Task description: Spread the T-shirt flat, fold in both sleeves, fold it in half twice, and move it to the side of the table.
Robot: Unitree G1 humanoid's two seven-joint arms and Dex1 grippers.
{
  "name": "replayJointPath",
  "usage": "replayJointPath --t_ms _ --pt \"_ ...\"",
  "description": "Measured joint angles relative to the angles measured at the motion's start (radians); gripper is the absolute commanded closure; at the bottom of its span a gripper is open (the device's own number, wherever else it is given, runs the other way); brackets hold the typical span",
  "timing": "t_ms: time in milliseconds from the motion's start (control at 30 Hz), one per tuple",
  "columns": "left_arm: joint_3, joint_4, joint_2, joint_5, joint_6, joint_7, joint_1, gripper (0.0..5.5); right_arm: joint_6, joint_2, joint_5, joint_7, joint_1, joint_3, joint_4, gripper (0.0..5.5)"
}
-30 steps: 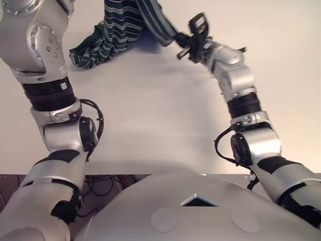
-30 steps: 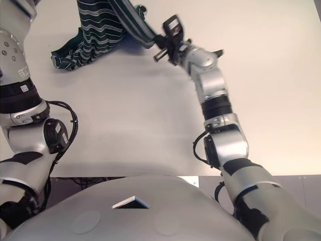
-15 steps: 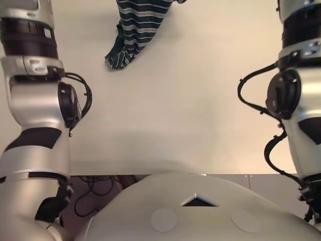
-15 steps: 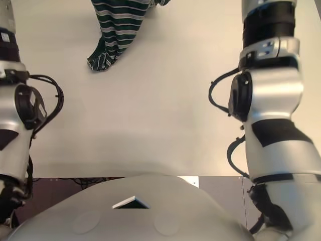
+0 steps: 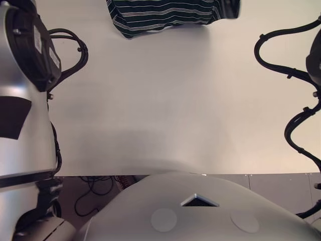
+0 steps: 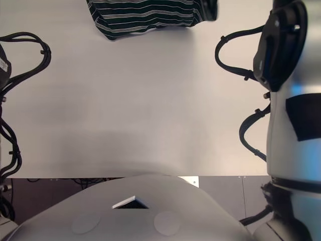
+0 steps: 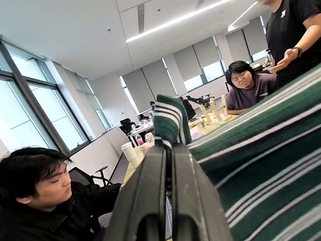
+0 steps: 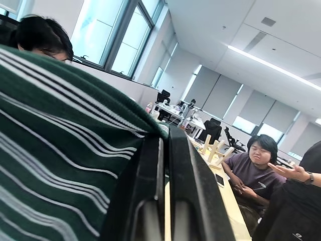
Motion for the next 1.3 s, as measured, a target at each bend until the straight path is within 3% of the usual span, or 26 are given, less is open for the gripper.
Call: replayJointPath --t_ms 133,300,433,667,867,967,1033,1100,1200,1300 --pt "0.031 0.000 0.027 -0.012 -0.022 -0.029 0.014 5.50 -0.028 -0.015 0.000 0.065 0.000 0.000 -0.002 5.47" --pt "0.073 -0.108 0.095 -0.077 -0.013 -0.196 0.145 5.50 -0.058 -0.057 0.029 0.332 0.077 -0.003 -0.074 5.47" --pt "0.113 -0.492 0.144 -0.199 0.143 -0.356 0.353 5.50 0.010 -0.105 0.108 0.576 0.187 -0.018 -0.252 5.47" --pt "0.219 -1.203 0.190 -0.459 0.524 -0.409 0.803 5.50 0.323 -0.207 0.278 0.850 0.522 -0.032 -0.787 5.47" --pt "0.447 -1.688 0.348 -0.814 0.893 -0.531 1.180 5.50 0.616 -0.448 0.480 1.096 0.891 -0.041 -1.308 5.47" --pt "0.639 -1.951 0.473 -0.918 1.061 -0.673 1.527 5.50 0.720 -0.619 0.589 1.223 1.118 -0.060 -1.607 5.47" --pt "0.702 -2.024 0.464 -0.955 1.109 -0.707 1.703 5.50 0.738 -0.666 0.615 1.230 1.220 -0.080 -1.728 5.47" --pt "0.703 -2.063 0.429 -0.962 1.107 -0.727 1.838 5.50 0.752 -0.680 0.632 1.213 1.307 -0.076 -1.804 5.47" --pt "0.591 -2.066 0.382 -0.847 1.038 -0.720 2.028 5.50 0.737 -0.682 0.591 1.169 1.452 -0.005 -1.895 5.47" --pt "0.497 -2.055 0.380 -0.716 0.939 -0.730 2.176 4.96 0.691 -0.694 0.511 1.129 1.594 0.067 -1.956 4.92"
